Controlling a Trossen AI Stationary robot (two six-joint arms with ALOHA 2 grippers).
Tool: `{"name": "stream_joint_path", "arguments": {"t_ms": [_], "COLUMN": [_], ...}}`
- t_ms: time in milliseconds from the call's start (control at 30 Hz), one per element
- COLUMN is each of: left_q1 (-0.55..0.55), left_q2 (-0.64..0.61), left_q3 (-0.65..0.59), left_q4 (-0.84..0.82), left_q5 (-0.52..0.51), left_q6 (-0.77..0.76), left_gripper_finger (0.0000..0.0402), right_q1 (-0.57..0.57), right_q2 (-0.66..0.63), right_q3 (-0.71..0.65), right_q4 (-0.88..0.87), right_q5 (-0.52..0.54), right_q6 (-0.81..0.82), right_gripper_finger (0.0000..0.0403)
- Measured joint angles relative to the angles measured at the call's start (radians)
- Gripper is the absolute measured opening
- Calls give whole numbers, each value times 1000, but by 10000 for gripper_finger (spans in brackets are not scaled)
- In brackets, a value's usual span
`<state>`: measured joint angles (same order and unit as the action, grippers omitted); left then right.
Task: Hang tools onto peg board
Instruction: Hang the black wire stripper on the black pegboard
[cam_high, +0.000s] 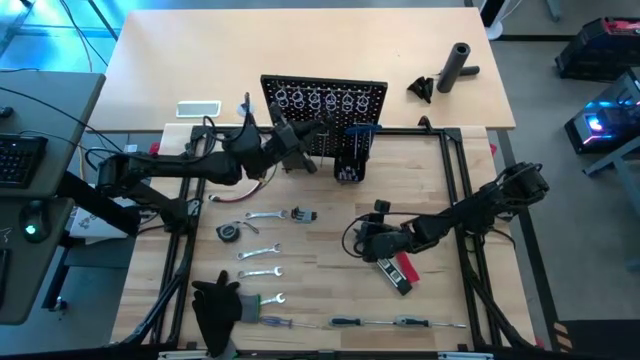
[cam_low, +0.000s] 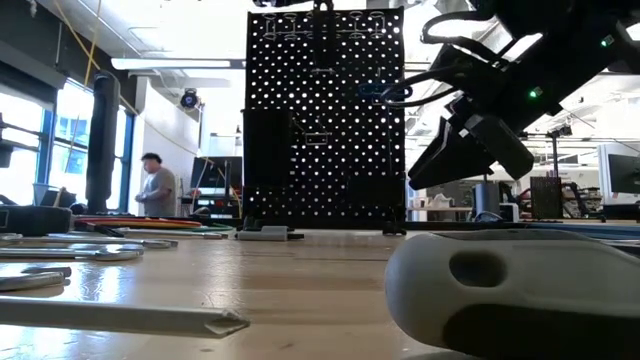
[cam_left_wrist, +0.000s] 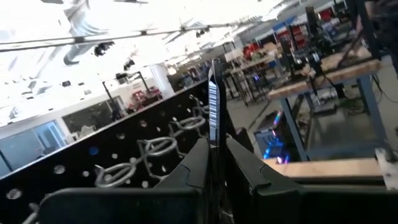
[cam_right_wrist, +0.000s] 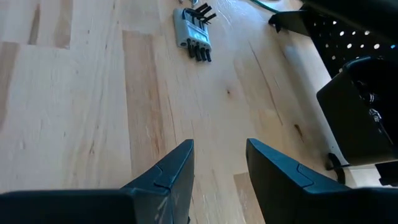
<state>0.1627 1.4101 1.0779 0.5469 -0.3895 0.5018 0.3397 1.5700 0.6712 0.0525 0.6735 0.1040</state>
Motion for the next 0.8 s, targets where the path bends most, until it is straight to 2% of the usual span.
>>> {"name": "stream_joint_path", "arguments": {"t_ms": [100, 233, 600, 800], "left_q1": [-7, -14, -14, -13], "left_q2": [0, 0, 0, 0], "left_q3": [13, 14, 14, 14], "left_q4": [-38, -45, -17, -8], "left_q5": [-4, -64, -71, -112], "left_q6": [-3, 9, 8, 40], "left_gripper_finger": [21, 21, 21, 21], "right_q1": [0, 0, 0, 0], "right_q2": [0, 0, 0, 0], "right_q3": [0, 0, 0, 0], "right_q4": [0, -1, -3, -4], "right_q5": [3, 3, 0, -1], "right_q6": [0, 0, 11, 11], "right_gripper_finger": [142, 142, 142, 142]}}
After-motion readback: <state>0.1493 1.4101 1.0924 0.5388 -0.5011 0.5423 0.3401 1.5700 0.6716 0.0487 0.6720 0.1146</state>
